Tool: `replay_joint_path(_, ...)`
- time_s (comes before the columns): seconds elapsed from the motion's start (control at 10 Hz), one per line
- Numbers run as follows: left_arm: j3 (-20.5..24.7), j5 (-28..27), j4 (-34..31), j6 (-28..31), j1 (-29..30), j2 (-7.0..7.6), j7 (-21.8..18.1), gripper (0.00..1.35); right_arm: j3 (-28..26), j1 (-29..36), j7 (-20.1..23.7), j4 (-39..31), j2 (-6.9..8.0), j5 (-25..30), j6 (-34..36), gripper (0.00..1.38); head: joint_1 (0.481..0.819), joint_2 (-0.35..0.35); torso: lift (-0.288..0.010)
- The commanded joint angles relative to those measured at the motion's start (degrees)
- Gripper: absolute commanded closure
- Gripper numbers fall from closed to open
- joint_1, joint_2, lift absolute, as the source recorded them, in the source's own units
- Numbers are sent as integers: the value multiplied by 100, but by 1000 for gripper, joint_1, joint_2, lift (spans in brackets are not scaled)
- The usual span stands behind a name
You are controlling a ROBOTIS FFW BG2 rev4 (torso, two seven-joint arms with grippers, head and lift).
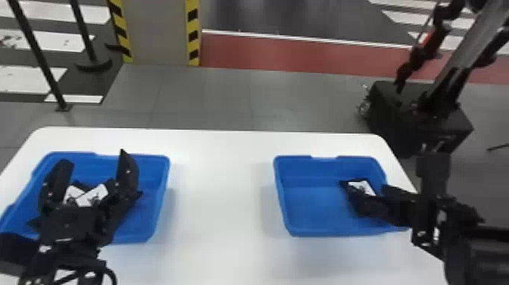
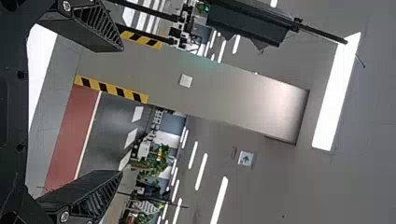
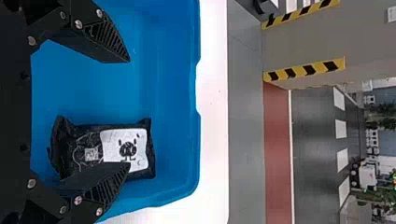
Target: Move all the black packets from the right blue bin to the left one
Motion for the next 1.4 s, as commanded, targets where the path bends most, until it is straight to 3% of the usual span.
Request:
replay_joint_path(0.0,6,3,-15,-12,32,-9,0,90,-4,-305,-10,628,-52,62,-34,251,695,-154,-110)
replay_joint_path(0.6,41,-41,-15,-12,74,-9,0,90,14,-671,-107,1458,-34,203,22,251,695,-175,-110)
replay_joint_path(0.9,138,-164,-15,31,130,-15,0,96,5,-671,-238,1528,-25,141,275,294,695,-178,-110)
replay_joint_path(1.2,182,-200,-15,2,144,-15,0,96,5,-657,-256,1500,-8,124,627,1056,695,-175,-110)
replay_joint_path(1.3,190,-200,-15,2,144,-15,0,98,5,-530,-318,1303,19,-8,613,1188,695,-172,-110)
